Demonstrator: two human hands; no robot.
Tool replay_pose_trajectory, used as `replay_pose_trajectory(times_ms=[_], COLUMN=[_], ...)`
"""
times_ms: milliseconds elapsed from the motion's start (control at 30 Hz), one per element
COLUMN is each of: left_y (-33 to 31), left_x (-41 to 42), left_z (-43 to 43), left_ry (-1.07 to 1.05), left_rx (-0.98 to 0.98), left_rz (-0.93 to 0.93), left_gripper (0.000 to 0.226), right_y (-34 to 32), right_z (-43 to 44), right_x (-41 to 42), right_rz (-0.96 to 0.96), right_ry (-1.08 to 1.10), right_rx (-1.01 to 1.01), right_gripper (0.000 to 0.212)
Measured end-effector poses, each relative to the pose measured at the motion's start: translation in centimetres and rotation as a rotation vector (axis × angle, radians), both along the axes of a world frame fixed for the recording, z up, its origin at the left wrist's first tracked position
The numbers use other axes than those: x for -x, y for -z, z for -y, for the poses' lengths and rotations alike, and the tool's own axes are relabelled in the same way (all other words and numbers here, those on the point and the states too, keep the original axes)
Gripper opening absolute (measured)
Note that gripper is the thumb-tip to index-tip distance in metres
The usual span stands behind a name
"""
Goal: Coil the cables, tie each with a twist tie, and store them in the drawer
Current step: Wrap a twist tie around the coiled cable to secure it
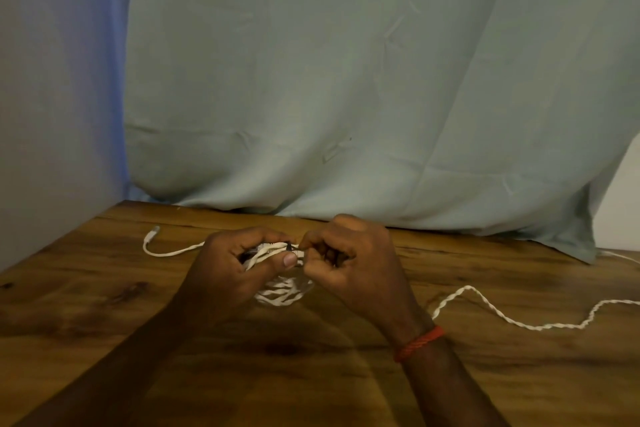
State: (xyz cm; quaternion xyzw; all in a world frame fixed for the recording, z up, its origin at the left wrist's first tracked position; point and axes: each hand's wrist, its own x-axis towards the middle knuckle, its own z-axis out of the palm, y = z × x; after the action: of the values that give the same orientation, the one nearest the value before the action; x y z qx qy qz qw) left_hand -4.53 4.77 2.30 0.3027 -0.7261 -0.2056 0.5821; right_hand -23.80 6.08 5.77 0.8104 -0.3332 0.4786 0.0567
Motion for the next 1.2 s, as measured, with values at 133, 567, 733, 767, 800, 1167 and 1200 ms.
replay_pose_trajectory(times_ms=[133, 567, 733, 767, 800, 1167, 1200], left_y=[-0.2, -0.1, -0.2, -0.2, -0.2, -0.4, -0.4], left_x=[-0.4, -0.7, -0.8, -0.9, -1.0, -1.2, -1.2], left_z=[0.1, 0.2, 0.3, 0.3, 0.3, 0.3, 0.3], left_ry=[0.02, 0.02, 0.024, 0.022, 0.011, -0.076, -0.077], left_rx=[0.041, 0.116, 0.137, 0.134, 0.14, 0.205, 0.21], left_rz=[0.065, 0.168, 0.195, 0.191, 0.187, 0.254, 0.269], left_gripper=[0.021, 0.024, 0.025, 0.026, 0.026, 0.025, 0.027], right_y=[-0.1, -0.4, -0.7, -0.7, -0.7, -1.1, -1.2], right_z=[0.2, 0.2, 0.2, 0.1, 0.0, -0.7, -0.7], right_x=[0.2, 0.3, 0.6, 0.6, 0.6, 0.0, 0.1], right_rz=[0.036, -0.121, -0.092, -0.068, -0.027, 0.444, 0.482], right_ry=[-0.035, -0.077, -0.1, -0.107, -0.126, -0.23, -0.242], right_rx=[-0.043, -0.036, -0.122, -0.169, -0.244, -0.874, -0.921], right_gripper=[0.013, 0.007, 0.01, 0.011, 0.012, 0.014, 0.017])
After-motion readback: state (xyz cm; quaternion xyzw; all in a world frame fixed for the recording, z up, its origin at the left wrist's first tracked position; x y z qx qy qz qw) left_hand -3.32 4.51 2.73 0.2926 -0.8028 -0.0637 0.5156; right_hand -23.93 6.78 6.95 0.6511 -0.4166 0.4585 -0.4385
